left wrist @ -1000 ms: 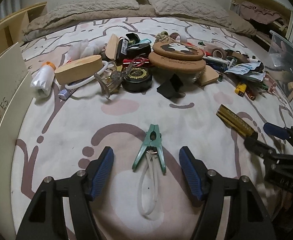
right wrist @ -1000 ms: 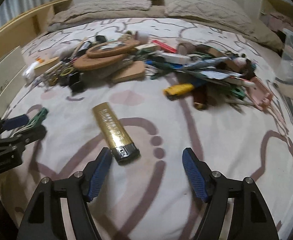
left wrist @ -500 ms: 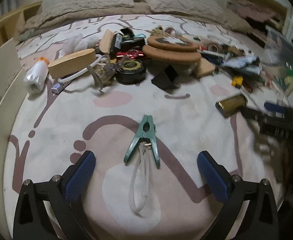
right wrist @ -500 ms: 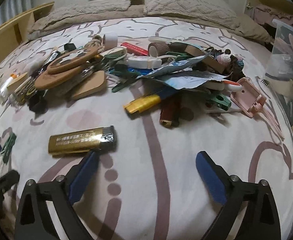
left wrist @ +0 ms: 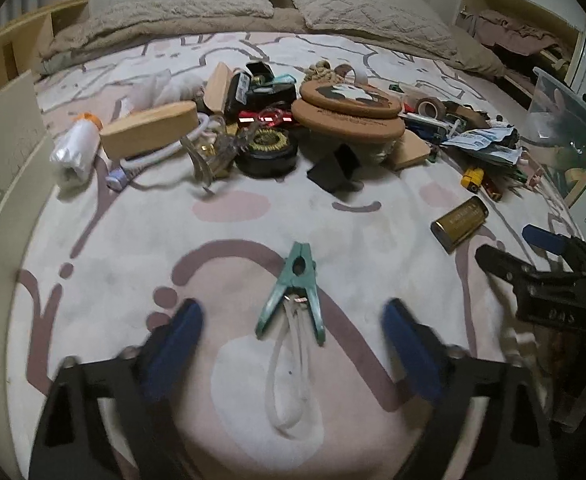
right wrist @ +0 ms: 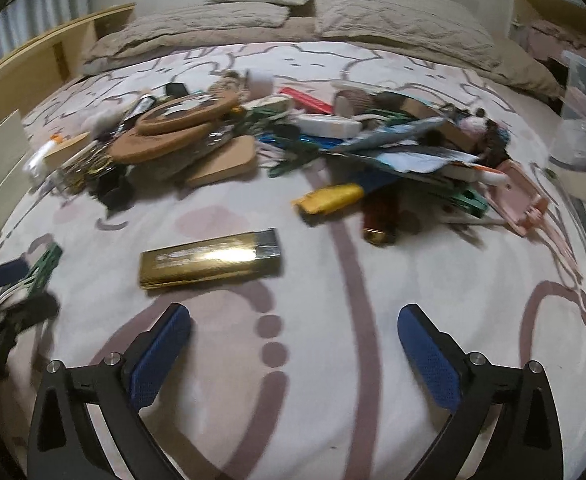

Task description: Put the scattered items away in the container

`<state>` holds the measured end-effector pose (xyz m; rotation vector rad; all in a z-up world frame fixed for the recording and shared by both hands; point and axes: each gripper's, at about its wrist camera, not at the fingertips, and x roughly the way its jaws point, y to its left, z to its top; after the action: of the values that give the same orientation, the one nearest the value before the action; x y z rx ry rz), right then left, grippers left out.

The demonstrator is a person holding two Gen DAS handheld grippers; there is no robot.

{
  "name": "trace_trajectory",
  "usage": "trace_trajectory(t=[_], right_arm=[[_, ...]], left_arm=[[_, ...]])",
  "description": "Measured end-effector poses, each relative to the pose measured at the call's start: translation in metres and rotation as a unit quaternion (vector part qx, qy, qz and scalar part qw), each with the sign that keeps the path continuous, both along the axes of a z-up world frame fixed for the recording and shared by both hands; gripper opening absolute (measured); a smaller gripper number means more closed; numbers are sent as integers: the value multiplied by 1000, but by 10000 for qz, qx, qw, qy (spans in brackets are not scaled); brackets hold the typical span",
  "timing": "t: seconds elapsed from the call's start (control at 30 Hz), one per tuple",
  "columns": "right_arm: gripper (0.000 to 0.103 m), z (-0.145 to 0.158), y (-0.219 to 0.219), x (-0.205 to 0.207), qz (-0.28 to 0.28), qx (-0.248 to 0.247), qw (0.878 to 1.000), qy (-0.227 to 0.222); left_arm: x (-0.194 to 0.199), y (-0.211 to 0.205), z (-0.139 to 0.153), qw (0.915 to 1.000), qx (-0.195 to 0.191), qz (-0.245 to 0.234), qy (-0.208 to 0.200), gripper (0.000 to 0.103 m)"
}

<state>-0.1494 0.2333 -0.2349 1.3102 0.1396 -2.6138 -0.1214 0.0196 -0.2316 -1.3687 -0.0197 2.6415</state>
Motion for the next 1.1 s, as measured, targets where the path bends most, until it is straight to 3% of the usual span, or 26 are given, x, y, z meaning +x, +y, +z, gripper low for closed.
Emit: trace_trajectory(t=[0.2,0.43,0.9,0.93,1.03,1.1], right_arm=[[103,-1,-27,4,605,50,9982,28],[103,-6,-33,3,589,79,9982,-24],[103,-7,-35,-13,641,24,9979,-123],[102,-7,-35,-13,656,19,9978,-91],[82,-3,-36,-10,713,-23,9974,42],[81,-2,-38,-10,730,-1,9973,66]], left_arm=[[-1,-1,2,10000,-4,-33,71,63],[2,9,3,9994,-122,-314,126,32],[8,16,4,9989,-78,-447,100,31],[8,16,4,9989,-66,-443,98,31],[8,16,5,9990,-35,-436,98,31],[9,15,5,9990,-17,-430,99,31]])
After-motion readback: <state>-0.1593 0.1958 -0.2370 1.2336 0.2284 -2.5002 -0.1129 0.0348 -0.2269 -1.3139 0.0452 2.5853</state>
